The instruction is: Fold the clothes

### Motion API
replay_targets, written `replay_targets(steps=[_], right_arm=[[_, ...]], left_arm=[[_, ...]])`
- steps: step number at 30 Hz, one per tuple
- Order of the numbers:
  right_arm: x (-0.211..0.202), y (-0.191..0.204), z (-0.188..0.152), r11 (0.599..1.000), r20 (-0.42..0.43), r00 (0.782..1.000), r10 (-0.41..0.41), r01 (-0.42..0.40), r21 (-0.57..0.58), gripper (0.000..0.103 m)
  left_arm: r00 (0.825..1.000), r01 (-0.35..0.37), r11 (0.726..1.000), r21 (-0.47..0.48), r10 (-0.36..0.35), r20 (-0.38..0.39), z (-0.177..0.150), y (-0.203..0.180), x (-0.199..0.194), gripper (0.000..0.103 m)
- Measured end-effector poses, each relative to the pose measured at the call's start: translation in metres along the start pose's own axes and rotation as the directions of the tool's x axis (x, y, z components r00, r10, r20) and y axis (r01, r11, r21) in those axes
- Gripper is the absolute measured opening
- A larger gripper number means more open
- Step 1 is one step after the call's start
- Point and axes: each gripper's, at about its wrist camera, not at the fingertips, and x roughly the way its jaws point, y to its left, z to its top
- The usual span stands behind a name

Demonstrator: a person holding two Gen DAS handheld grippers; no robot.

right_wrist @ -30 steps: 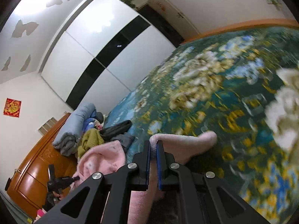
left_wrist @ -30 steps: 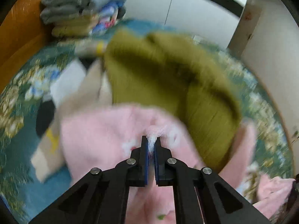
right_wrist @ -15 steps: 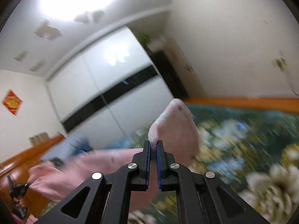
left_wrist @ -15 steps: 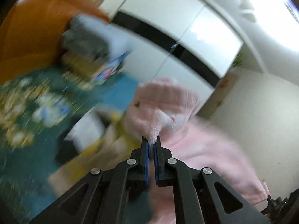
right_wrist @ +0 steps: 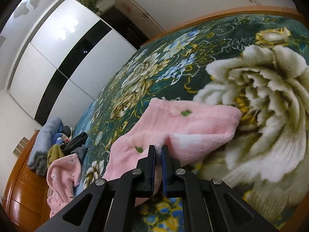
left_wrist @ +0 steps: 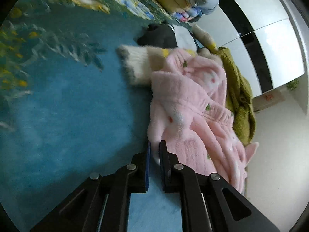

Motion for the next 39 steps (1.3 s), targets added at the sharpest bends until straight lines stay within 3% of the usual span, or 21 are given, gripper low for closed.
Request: replay_targets(steps=[2,4,5,9,10,14,18,22,23,24,27,32,35,39], right_arm=[[0.004,0.003,0.007,1.0,0.0,1.0,-0.001,0.001,0.0,0.007],[0.007,0.006,0.009,1.0,-0.001,1.0,-0.002,0.002,0.0,0.007],[0.008,0.009,0.01,1.0,-0.001,1.0,-0.003,0.003,-0.002,0.007],[0.014,0.015,0.01,1.0,-0.002,1.0,0.007,-0.007,0.009,0.007],[0.014,0.016,0.01,1.0,-0.003,1.0,0.011,-0.011,0.009,0.007],[0.01,0.017,0.01,1.0,-0.003,1.0,0.021,-0.021,0.003,0.007],[0.006,0.009,0.009,0.999,-0.004,0.999,0.041,-0.041,0.028,0.007],[0.006,0.003,0.004,0.998,-0.006,0.999,0.049,-0.049,0.046,0.007],[0.007,0.003,0.004,0.998,-0.008,0.999,0.049,-0.049,0.047,0.007],[0.007,0.002,0.004,0.998,-0.009,0.999,0.051,-0.05,0.048,0.007],[0.007,0.005,0.005,0.998,-0.016,0.999,0.048,-0.048,0.037,0.007],[0.006,0.015,0.008,0.999,-0.013,0.999,0.043,-0.043,-0.002,0.007],[0.01,0.024,0.015,0.999,-0.015,0.998,0.053,-0.053,-0.01,0.007],[0.013,0.054,0.039,0.99,0.011,0.99,0.138,-0.137,-0.022,0.007]], left_arm=[[0.999,-0.033,0.998,0.054,0.032,0.032,-0.004,-0.015,-0.017,0.01],[0.997,-0.053,0.993,0.105,0.048,0.056,-0.005,-0.033,-0.022,0.031],[0.997,-0.052,0.988,0.144,0.044,0.06,-0.006,-0.05,-0.023,0.047],[0.999,-0.016,0.944,0.329,0.002,0.042,-0.004,-0.125,0.0,0.067],[0.999,-0.014,0.925,0.379,0.001,0.034,-0.006,-0.145,0.008,0.069],[0.986,-0.154,0.815,0.558,0.165,0.031,-0.025,-0.207,0.058,0.072],[0.942,-0.282,0.766,0.578,0.335,0.016,-0.037,-0.218,0.101,0.072],[0.932,-0.32,0.807,0.497,0.361,0.013,-0.041,-0.2,0.106,0.07],[0.935,-0.32,0.818,0.477,0.355,0.017,-0.04,-0.196,0.103,0.057],[0.936,-0.322,0.828,0.459,0.351,0.021,-0.039,-0.192,0.1,0.034],[0.945,-0.303,0.86,0.41,0.328,0.012,-0.034,-0.179,0.089,0.011],[0.97,-0.231,0.911,0.341,0.241,0.013,-0.019,-0.164,0.06,0.009],[0.978,-0.209,0.922,0.325,0.205,0.046,0.004,-0.171,0.041,0.008],[0.977,-0.168,0.922,0.349,0.108,0.185,0.04,-0.198,-0.014,0.007]])
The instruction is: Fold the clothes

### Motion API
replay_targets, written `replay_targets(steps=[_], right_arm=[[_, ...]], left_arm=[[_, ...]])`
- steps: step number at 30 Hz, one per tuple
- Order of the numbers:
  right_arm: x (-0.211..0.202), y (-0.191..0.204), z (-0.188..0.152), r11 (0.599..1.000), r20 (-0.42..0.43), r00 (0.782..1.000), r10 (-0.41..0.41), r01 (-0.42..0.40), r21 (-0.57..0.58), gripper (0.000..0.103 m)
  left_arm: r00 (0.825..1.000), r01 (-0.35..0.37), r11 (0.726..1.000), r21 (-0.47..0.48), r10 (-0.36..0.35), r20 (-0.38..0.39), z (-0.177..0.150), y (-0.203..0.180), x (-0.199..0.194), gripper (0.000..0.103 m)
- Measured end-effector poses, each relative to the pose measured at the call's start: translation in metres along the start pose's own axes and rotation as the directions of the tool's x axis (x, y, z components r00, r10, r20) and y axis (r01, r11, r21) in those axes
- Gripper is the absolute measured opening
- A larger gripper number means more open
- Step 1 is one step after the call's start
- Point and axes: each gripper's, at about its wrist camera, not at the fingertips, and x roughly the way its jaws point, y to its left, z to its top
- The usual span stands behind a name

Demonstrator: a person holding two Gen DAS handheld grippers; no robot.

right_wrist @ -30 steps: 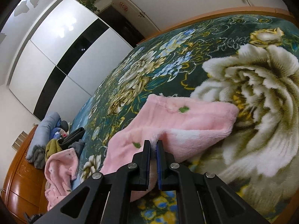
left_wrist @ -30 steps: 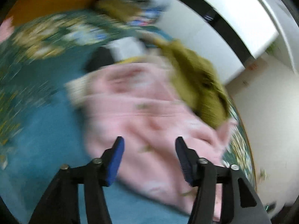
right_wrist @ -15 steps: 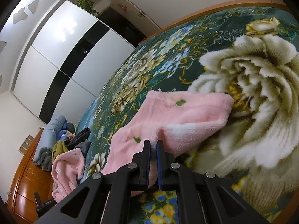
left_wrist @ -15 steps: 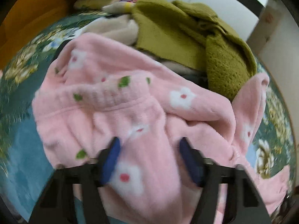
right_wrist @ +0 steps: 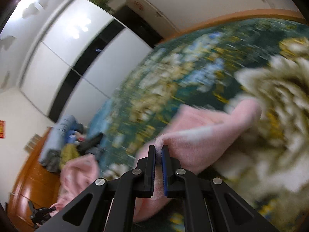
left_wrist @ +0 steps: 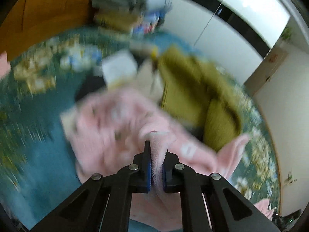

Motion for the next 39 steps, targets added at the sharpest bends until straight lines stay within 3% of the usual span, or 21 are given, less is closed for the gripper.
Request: replay_targets(steps=[2,5,7,9,11,14,16,18,24,28,31,32,33,35,36,39], right_arm=[[0.002,0.019,0.017,0.998,0.028,0.998,0.065,-0.064,-0.012,0.007],[-0.011,0.052,0.041,0.984,0.098,0.979,0.176,-0.173,-0.047,0.007],[-0.025,0.067,0.042,0.97,0.142,0.961,0.238,-0.227,-0.089,0.007],[-0.036,0.071,0.029,0.965,0.162,0.955,0.248,-0.228,-0.132,0.007],[-0.033,0.059,0.01,0.972,0.13,0.97,0.207,-0.188,-0.144,0.007],[-0.008,0.019,-0.022,0.993,0.01,0.997,0.082,-0.081,-0.08,0.007],[0.003,-0.004,-0.039,0.999,-0.049,0.998,0.03,-0.032,-0.041,0.007],[0.011,-0.019,-0.052,1.0,-0.085,0.996,-0.003,0.001,-0.022,0.007],[0.014,-0.031,-0.06,1.0,-0.103,0.995,-0.013,0.014,0.002,0.007],[0.01,-0.029,-0.064,0.999,-0.114,0.993,-0.029,0.026,-0.023,0.01],[0.007,-0.036,-0.059,0.999,-0.11,0.993,-0.035,0.036,0.001,0.011],[0.005,-0.039,-0.057,0.999,-0.104,0.994,-0.046,0.047,0.01,0.014],[0.003,-0.042,-0.055,0.998,-0.098,0.994,-0.056,0.058,0.02,0.019],[0.003,-0.053,-0.051,0.996,-0.088,0.995,-0.055,0.061,0.072,0.035],[0.004,-0.057,-0.049,0.994,-0.085,0.995,-0.05,0.058,0.097,0.04],[0.01,-0.064,-0.043,0.99,-0.081,0.996,-0.026,0.037,0.137,0.04]], left_arm=[[0.991,0.028,0.999,0.019,-0.03,0.127,0.023,-0.002,-0.037,0.006],[0.951,0.12,0.993,0.021,-0.121,0.283,0.038,0.008,-0.091,0.006],[0.936,0.15,0.988,0.027,-0.151,0.319,0.024,0.023,-0.112,0.006],[0.938,0.132,0.991,0.032,-0.136,0.318,-0.01,0.046,-0.121,0.006],[0.959,0.105,0.994,0.009,-0.104,0.264,-0.051,0.073,-0.108,0.007],[0.995,0.044,0.994,-0.102,-0.034,0.099,-0.113,0.126,-0.067,0.007],[1.0,0.015,0.982,-0.189,-0.018,-0.013,-0.14,0.151,-0.041,0.006],[0.997,-0.012,0.973,-0.23,-0.005,-0.073,-0.159,0.166,-0.028,0.006],[0.996,-0.001,0.962,-0.273,-0.023,-0.087,-0.164,0.172,-0.023,0.007],[0.995,-0.037,0.974,-0.225,0.014,-0.101,-0.164,0.164,-0.018,0.01],[0.993,-0.057,0.983,-0.174,0.037,-0.115,-0.163,0.156,-0.024,0.023],[0.993,-0.055,0.984,-0.168,0.036,-0.114,-0.162,0.155,-0.026,0.032],[0.993,-0.054,0.985,-0.166,0.035,-0.112,-0.161,0.153,-0.027,0.044],[0.993,-0.072,0.985,-0.157,0.056,-0.106,-0.158,0.15,-0.029,0.055],[0.991,-0.097,0.985,-0.141,0.082,-0.107,-0.159,0.149,-0.029,0.057],[0.982,-0.158,0.982,-0.101,0.147,-0.116,-0.159,0.145,-0.028,0.057]])
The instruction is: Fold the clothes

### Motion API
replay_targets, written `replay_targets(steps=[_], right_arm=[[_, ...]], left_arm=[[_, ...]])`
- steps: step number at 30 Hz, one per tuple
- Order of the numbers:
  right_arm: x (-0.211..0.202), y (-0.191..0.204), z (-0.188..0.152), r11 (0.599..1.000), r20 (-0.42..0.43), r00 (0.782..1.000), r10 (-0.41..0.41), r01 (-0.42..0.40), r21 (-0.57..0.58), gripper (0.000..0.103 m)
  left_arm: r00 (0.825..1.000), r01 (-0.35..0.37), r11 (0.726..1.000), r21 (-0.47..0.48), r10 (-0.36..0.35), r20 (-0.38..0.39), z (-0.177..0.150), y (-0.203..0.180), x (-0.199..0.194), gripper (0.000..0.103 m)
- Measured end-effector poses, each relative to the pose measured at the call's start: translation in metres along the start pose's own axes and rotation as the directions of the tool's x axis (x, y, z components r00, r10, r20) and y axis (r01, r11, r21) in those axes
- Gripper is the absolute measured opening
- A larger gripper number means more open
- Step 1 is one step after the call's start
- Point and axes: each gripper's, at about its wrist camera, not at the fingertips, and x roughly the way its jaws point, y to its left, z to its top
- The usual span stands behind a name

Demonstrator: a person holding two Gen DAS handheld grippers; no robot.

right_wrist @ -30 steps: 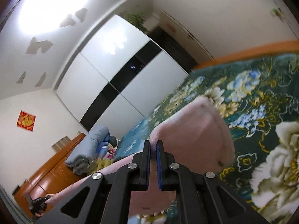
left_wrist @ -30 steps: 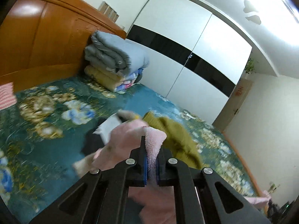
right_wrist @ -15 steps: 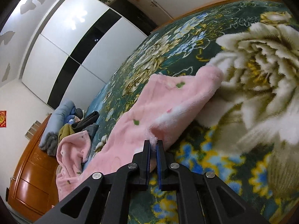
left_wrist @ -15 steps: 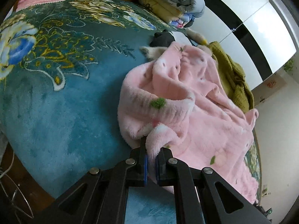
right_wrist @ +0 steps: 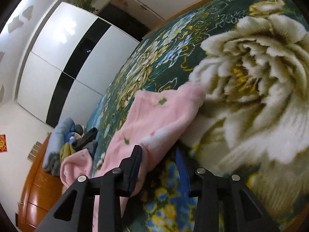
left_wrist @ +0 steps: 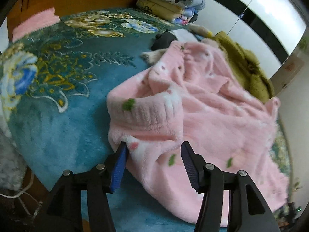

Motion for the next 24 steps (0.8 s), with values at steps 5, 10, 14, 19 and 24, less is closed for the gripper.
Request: replay_targets(steps=[5,10,14,19,24], right_arm=[[0.005,-0.005,0.015,0.997,0.037,0.999,0.004,-0.007,0.075,0.043],[0.01,-0.007,0.024,0.994,0.039,0.999,-0.012,0.007,0.107,0.044],[0.011,-0.004,0.026,0.993,0.033,0.999,-0.026,0.023,0.115,0.042],[0.011,-0.008,0.027,0.988,0.022,0.998,-0.051,0.047,0.15,0.008],[-0.011,0.005,0.028,0.995,0.087,0.996,-0.027,0.018,0.096,0.006]], left_arm=[[1.0,-0.014,1.0,0.01,0.014,-0.001,0.0,0.0,-0.001,0.059],[0.997,-0.08,0.997,-0.014,0.08,0.005,0.009,0.002,0.006,0.059],[1.0,-0.002,0.984,-0.178,0.002,-0.002,0.015,0.024,0.011,0.041],[0.997,0.075,0.946,-0.316,-0.064,0.045,0.017,0.055,0.001,0.008],[0.979,0.132,0.944,-0.303,-0.076,0.189,0.023,0.063,-0.04,0.007]])
